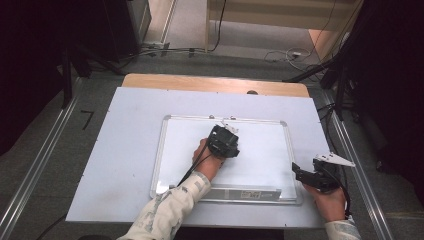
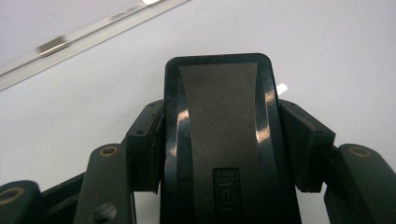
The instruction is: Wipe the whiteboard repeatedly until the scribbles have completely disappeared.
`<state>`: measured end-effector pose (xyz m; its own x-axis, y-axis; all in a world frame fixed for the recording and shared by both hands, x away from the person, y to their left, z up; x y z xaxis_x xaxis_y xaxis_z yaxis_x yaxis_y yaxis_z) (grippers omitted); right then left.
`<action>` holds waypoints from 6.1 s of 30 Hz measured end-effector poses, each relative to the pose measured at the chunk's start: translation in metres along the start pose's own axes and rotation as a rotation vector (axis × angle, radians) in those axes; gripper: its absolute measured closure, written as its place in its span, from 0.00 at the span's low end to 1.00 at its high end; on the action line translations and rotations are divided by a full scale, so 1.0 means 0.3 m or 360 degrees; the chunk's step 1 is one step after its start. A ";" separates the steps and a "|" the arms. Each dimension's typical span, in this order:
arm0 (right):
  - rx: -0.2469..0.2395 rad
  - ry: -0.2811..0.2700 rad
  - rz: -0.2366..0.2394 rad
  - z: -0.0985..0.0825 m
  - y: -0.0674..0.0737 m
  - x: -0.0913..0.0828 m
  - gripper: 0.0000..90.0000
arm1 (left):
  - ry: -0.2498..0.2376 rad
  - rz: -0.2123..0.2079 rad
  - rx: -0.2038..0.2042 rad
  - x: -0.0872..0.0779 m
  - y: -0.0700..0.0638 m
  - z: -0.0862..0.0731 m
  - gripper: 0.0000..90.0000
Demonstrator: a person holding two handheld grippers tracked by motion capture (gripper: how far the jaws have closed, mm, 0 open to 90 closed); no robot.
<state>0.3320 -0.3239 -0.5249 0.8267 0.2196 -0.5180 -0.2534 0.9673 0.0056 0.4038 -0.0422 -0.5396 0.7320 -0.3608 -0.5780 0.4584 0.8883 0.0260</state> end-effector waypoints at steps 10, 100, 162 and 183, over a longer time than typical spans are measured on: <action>0.0001 0.0008 -0.0004 0.001 0.005 0.003 0.20 | -0.0010 -0.0051 0.0039 -0.006 -0.072 -0.004 0.44; 0.0007 0.0007 0.0005 0.001 0.001 0.000 0.20 | 0.0012 0.0032 -0.0049 0.052 0.030 0.039 0.44; -0.0001 0.0008 0.0008 0.003 0.007 0.005 0.20 | -0.0009 -0.0093 0.0032 0.046 -0.091 0.034 0.44; 0.0001 0.0012 0.0005 0.002 0.007 0.008 0.20 | -0.0090 0.0026 -0.0138 -0.044 0.080 0.030 0.44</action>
<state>0.3337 -0.3214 -0.5254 0.8220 0.2216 -0.5245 -0.2557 0.9667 0.0078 0.4096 -0.0186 -0.5241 0.7673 -0.3591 -0.5313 0.4024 0.9147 -0.0370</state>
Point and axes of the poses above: each handheld gripper's, and its own axes: x roughly forward along the jaws, z roughly out of its top, y roughly to its left, the point moved 7 cm from there along x, roughly forward along the jaws, and after that the axes turned 12 degrees about -y, right-handed, at the moved point
